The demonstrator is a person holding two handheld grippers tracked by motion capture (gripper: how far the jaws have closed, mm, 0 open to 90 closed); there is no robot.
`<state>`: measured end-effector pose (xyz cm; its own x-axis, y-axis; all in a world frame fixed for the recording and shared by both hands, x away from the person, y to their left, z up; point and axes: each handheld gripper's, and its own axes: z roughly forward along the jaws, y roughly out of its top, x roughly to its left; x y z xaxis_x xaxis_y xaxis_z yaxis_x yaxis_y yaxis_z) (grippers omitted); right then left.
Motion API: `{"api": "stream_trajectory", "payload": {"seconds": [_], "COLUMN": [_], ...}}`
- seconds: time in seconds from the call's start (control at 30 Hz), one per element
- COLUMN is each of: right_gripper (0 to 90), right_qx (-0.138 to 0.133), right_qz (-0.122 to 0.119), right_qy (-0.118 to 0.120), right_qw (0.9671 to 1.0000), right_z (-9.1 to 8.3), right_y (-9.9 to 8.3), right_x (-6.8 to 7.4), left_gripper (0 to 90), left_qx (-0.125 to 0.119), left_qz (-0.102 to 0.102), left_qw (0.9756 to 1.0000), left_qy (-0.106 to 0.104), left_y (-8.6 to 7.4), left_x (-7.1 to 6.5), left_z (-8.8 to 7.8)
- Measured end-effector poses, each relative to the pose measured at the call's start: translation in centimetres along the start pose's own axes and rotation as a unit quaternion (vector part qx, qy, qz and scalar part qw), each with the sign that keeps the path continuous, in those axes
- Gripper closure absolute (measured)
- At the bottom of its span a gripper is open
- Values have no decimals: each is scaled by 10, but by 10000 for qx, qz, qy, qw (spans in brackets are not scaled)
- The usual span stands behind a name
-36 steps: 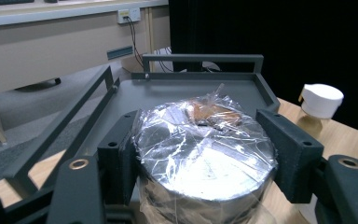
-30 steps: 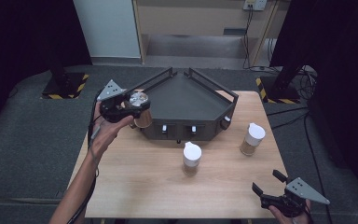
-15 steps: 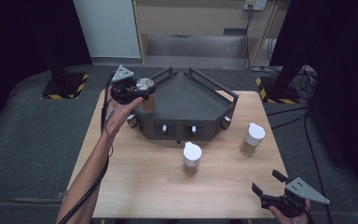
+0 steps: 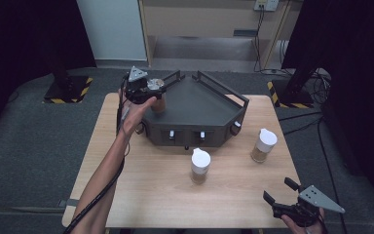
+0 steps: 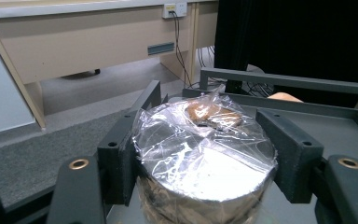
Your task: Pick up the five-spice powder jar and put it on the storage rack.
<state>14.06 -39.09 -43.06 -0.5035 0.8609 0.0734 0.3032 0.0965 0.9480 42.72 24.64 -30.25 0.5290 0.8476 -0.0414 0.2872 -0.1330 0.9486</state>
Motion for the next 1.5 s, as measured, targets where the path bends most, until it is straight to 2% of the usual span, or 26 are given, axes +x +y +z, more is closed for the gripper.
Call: {"api": "stream_trajectory", "payload": {"seconds": [0.07,0.4,0.53,0.67,1.1,1.2,1.27,1.3,1.43,1.5], "right_gripper": [46,47,47,47,48,48,48,48,48,48], "right_qx": [-1,-6,-5,-7,-5,-2,-5,-5,-1,2], "right_qz": [1,29,36,43,31,37,45,45,41,39], "right_qy": [-2,-10,-8,-13,-5,-7,-10,-11,-5,-4], "right_qw": [10000,10000,10000,10000,10000,10000,10000,10000,10000,10000], "right_z": [0,0,0,0,0,0,0,0,0,0], "right_y": [0,0,0,-1,0,0,0,0,0,0], "right_x": [0,-1,-1,-1,-1,-1,-1,-1,-1,-1], "left_gripper": [338,337,337,337,332,222,161,145,119,102], "left_qx": [-39,73,73,121,-22,-78,-172,-238,-360,-421], "left_qz": [-64,6,-70,19,-100,-59,-185,-267,-189,-177], "left_qw": [10000,9999,9999,9998,9998,9997,9995,9991,9990,9989], "left_qy": [27,99,129,163,148,246,209,210,195,46], "left_y": [-3,-9,-14,-14,-22,-22,-22,-22,-17,-10], "left_x": [0,-2,0,-1,-1,-5,-5,-6,-7,-5], "left_z": [2,12,14,16,17,18,16,15,10,3]}}
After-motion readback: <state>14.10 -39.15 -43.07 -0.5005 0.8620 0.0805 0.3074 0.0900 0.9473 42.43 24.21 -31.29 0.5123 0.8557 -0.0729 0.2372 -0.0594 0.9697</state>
